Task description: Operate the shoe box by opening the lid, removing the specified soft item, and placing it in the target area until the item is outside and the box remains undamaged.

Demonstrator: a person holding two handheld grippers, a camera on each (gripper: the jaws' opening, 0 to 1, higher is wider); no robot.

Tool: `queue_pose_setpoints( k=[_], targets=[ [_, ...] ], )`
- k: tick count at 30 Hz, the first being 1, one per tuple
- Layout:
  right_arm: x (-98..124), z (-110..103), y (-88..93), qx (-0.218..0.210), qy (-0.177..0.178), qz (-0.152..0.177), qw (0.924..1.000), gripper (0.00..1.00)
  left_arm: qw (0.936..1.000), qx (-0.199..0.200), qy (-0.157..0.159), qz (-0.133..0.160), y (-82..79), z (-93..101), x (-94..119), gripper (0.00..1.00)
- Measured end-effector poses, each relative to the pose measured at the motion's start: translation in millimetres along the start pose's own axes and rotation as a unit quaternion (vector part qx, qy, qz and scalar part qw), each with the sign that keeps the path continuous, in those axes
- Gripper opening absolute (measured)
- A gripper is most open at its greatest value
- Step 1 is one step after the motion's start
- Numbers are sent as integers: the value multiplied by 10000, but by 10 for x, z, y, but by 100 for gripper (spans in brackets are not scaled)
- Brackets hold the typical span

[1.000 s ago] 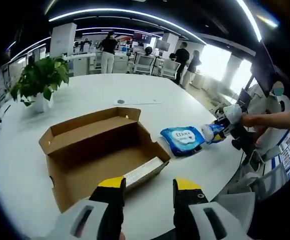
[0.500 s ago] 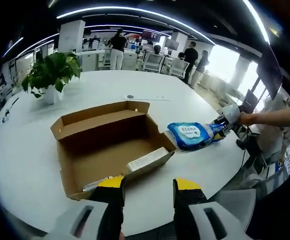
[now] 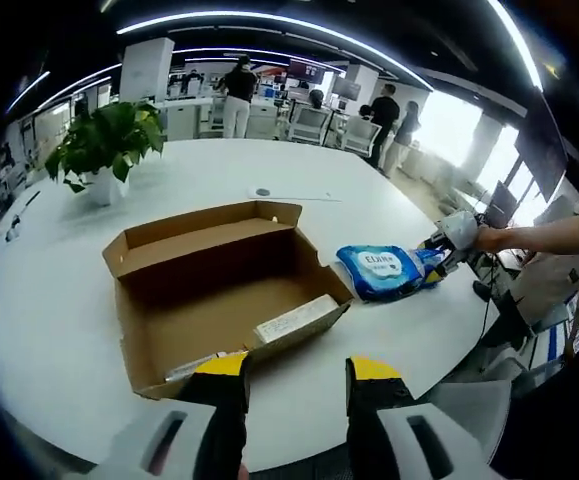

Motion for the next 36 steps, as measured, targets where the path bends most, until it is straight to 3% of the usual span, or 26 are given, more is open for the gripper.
queue_pose_setpoints(
  k=[15,36],
  targets=[
    [78,3,-7,-121,38,-44,9999,45,9999,9,114,33,4,-8,8,38],
    [573,-6,20,-394,431,-128,9982,45,9984,-187,520,136,-106,19,-35,38]
  ],
)
Point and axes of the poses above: the point that each gripper's makers call its tool centre point, and the gripper's own axes: x roughly backward along the fingers, z roughly to its right, y roughly out of its underside, the point moved 5 cm from there along x, roughly backward along the fingers, and after that the axes turned 15 degrees about y, right-handed, at the moved point
